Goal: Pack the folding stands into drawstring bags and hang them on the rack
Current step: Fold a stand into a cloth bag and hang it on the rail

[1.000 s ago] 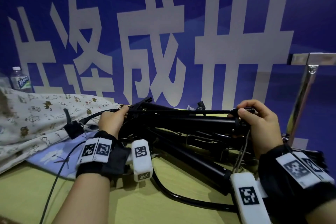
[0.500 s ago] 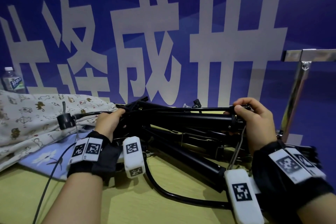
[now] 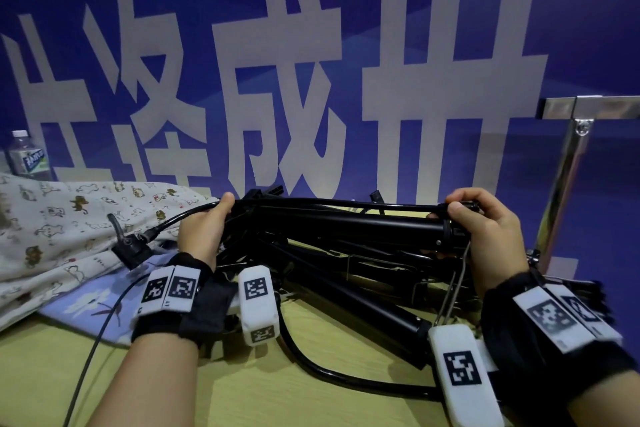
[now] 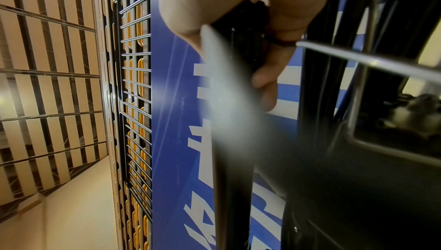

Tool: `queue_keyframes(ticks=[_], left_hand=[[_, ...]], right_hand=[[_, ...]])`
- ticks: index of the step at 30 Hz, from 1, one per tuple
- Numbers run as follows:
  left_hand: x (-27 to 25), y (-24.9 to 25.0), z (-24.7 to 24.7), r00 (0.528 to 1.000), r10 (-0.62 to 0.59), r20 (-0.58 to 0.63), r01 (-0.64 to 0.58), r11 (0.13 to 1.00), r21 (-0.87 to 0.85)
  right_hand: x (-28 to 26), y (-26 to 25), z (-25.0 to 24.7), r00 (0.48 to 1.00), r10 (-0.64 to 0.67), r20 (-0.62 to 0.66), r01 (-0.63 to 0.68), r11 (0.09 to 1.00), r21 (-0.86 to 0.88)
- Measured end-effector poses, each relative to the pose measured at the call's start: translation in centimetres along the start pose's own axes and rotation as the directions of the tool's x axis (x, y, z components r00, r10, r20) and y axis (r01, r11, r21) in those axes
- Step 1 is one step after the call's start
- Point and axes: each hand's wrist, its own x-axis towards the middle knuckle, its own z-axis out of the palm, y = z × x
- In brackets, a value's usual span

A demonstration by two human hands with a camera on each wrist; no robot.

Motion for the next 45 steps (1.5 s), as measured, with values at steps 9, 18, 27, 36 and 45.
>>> queue_keyframes(ticks=[9,18,27,36,45], left_hand=[[0.0,0.3,0.0,0.995,-0.083,0.056,0.085,0.996,-0.041],[0.4,0.4,-0.2,0.993,-0.110,0.039,0.109,0.994,0.009],[0.2,0.5,-0.7,0.970,-0.183,0.159,0.178,0.983,0.047],[0.1,1.4,-0.9,0.908,-0.264,0.324,0.258,0.964,0.063],[0.3,1.0,-0.5,0.911,-0.264,0.317,0.234,0.963,0.132]], right_hand=[[0.1,0.1,-0.1,1.000,-0.014,0.022,0.015,1.000,-0.016],[0.0,0.1,-0.1,0.999,-0.007,0.037,0.008,1.000,-0.029],[-0.2,-0.3,-0.3,0.996,-0.041,0.080,0.045,0.998,-0.048],[-0.2,-0.5,-0.3,0.993,-0.035,0.110,0.038,0.999,-0.029],[-0.1,-0.5,-0.4,0.996,-0.021,0.090,0.025,0.999,-0.040]])
